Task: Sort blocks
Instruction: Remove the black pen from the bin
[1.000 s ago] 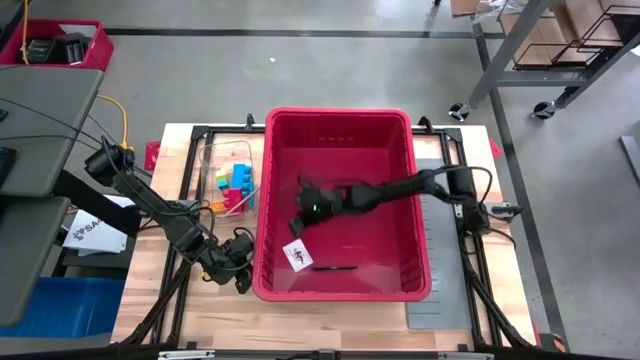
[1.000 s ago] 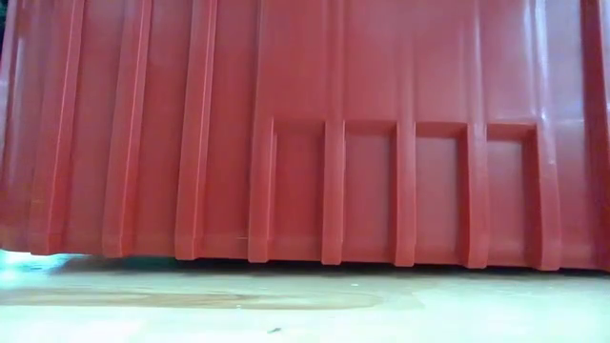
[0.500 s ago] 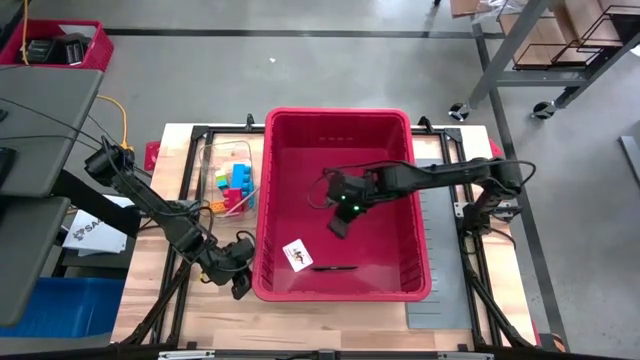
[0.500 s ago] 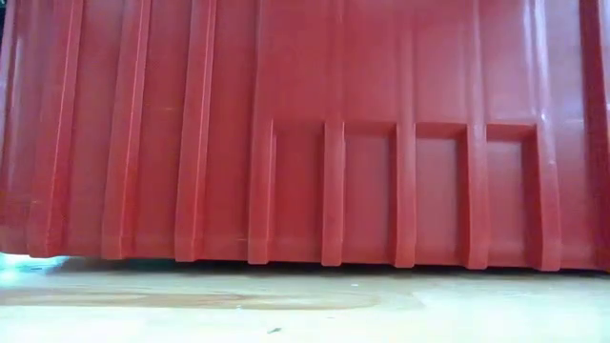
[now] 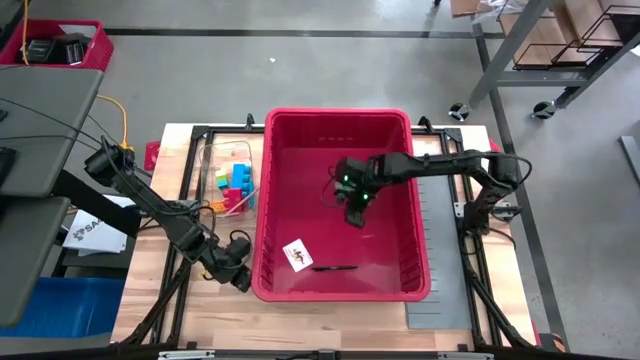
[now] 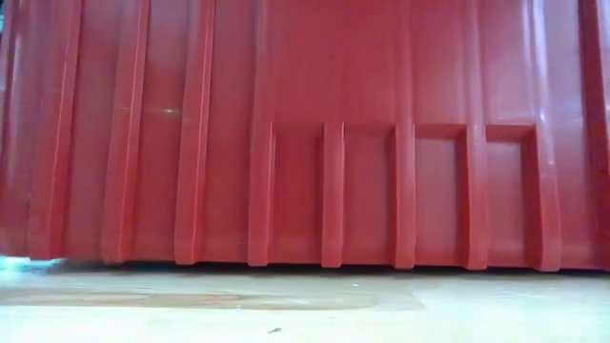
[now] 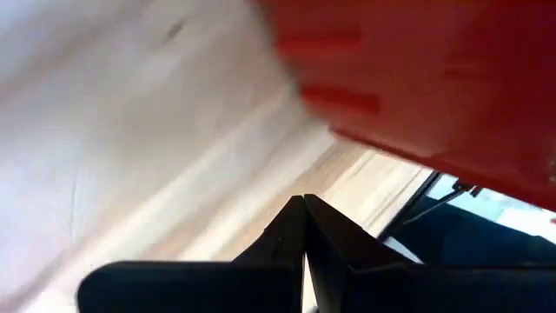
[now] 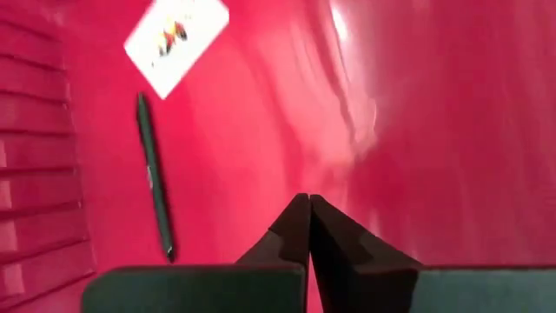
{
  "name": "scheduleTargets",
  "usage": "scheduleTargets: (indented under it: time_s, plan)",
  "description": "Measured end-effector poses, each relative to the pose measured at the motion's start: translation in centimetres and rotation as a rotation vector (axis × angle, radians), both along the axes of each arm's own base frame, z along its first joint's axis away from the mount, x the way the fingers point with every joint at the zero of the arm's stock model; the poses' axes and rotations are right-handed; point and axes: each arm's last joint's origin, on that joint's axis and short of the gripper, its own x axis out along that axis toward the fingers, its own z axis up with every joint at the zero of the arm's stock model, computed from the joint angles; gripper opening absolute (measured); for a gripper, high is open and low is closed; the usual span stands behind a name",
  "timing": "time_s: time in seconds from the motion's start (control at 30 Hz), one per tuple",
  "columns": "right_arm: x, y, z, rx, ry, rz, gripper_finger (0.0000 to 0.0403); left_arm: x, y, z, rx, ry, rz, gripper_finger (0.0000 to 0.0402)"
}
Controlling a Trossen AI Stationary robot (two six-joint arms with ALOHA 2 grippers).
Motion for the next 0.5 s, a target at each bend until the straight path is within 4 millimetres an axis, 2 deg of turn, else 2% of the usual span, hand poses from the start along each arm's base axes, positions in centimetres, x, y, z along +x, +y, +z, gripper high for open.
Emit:
scheduleTargets:
  time_s: [0.13, 0.3, 0.4, 0.5]
  plan:
    - [0.3, -2.2, 0.4, -0.011, -0.109, 0.024, 0.0, -0.1, -0.1, 0.0, -0.086, 0.071, 0.059, 0.0]
    - [0.4, -4.6, 0.8, 0.022, -0.188, -0.06, 0.0, -0.2, -0.1, 0.0, -0.114, 0.098, 0.073, 0.0]
    - [0.4, -5.1, 1.0, 0.094, -0.24, -0.011, 0.0, -0.2, -0.1, 0.0, -0.143, 0.13, 0.039, 0.0]
    - [0.5, -4.4, 1.1, 0.119, -0.28, 0.115, 0.0, -0.3, -0.2, 0.0, -0.15, 0.139, 0.001, 0.0]
